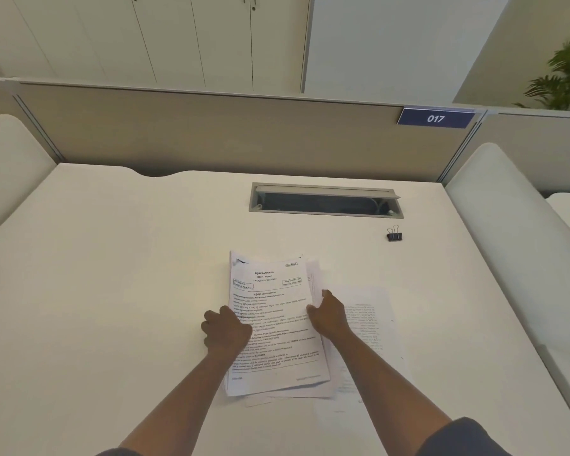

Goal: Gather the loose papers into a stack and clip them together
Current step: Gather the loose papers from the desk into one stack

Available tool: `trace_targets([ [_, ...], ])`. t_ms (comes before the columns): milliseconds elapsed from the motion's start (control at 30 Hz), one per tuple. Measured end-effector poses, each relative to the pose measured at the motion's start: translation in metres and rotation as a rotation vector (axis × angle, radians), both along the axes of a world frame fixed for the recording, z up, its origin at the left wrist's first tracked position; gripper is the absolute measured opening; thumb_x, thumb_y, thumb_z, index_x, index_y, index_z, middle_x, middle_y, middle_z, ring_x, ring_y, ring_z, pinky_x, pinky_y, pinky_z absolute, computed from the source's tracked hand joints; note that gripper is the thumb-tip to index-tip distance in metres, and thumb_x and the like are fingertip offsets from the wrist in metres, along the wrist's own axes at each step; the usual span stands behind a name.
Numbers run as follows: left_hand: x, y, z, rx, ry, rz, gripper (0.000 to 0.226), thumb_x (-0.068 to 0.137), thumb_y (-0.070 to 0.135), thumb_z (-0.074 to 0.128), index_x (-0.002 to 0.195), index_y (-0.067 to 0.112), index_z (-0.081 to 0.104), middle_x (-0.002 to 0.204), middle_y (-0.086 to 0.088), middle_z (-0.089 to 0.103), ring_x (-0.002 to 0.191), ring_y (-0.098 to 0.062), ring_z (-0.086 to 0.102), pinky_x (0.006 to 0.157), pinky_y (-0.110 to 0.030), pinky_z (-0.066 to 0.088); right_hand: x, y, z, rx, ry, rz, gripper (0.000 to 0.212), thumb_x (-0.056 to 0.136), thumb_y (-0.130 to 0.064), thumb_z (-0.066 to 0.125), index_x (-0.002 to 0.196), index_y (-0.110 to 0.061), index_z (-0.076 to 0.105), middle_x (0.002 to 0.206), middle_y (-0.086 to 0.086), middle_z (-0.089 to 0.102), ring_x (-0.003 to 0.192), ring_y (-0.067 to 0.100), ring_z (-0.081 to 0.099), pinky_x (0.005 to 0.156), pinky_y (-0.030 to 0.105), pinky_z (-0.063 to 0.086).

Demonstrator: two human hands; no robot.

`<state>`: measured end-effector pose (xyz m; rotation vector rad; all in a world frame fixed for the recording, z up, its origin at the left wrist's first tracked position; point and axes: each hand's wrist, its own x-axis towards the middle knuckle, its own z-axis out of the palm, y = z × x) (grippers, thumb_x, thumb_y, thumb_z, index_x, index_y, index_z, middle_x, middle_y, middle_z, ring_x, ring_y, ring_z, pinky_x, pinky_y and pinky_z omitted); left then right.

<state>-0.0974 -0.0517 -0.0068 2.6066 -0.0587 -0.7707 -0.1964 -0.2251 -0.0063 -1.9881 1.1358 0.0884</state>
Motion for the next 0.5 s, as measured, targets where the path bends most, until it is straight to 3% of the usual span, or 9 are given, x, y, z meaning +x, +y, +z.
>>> trace_targets([
  [100,-0.008,-0.016,0.008,0.036,0.044,0.039,0.042,0.082,0.017,0.059,0.118,0.005,0.041,0.127,-0.018,0.036,0.118,-0.034,0.04,0.085,-0.038,0.04,0.0,0.001,0.0,0.019,-0.007,-0.001,0.048,0.092,-0.02,0.057,0.135,-0.003,0.044,0.135,0.014,0.056,0.125,0.03,0.053,0.098,0.032,0.043],
  [233,-0.004,-0.026,0.005,-0.05,0.088,0.112,0.044,0.079,0.015,0.063,0.117,0.001,0.045,0.121,-0.021,0.047,0.113,-0.033,0.05,0.086,-0.035,0.043,-0.002,0.001,-0.004,0.038,-0.01,-0.022,0.041,0.09,-0.016,0.058,0.127,-0.003,0.045,0.126,0.015,0.06,0.114,0.031,0.058,0.084,0.028,0.045],
  [400,0.009,-0.012,0.007,-0.322,0.182,0.299,0.024,0.072,0.014,0.075,0.085,-0.001,0.06,0.092,-0.016,0.067,0.084,-0.032,0.065,0.077,-0.036,0.056,-0.006,-0.003,-0.006,0.059,-0.027,-0.032,0.044,0.087,-0.01,0.057,0.129,-0.006,0.045,0.123,0.013,0.062,0.112,0.029,0.059,0.085,0.029,0.046],
  [500,0.015,-0.006,0.004,-0.385,0.29,0.33,0.058,0.055,0.025,0.081,0.102,-0.003,0.063,0.1,-0.017,0.069,0.091,-0.036,0.068,0.089,-0.046,0.056,-0.007,-0.004,-0.007,0.096,-0.055,-0.045,0.05,0.086,-0.01,0.059,0.133,-0.009,0.045,0.126,0.009,0.062,0.114,0.027,0.058,0.091,0.032,0.049],
])
